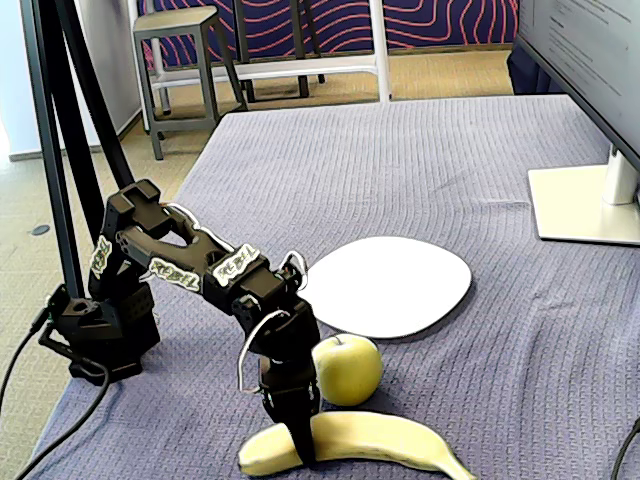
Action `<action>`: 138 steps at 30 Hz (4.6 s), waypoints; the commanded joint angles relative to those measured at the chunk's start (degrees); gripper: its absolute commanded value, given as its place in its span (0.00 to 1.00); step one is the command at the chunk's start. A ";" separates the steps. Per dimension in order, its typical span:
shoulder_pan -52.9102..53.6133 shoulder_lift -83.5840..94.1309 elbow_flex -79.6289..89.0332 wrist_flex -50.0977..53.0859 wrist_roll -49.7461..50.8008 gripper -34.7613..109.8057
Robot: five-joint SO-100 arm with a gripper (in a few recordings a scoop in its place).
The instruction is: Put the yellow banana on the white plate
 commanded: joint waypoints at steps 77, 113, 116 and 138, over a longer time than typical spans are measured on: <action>-46.05 18.81 -5.54 15.38 -5.01 0.24; -50.54 3.96 -16.44 15.12 -12.39 0.24; -50.27 3.69 -16.35 15.03 -12.30 0.24; -48.69 3.43 -12.04 13.36 -12.74 0.40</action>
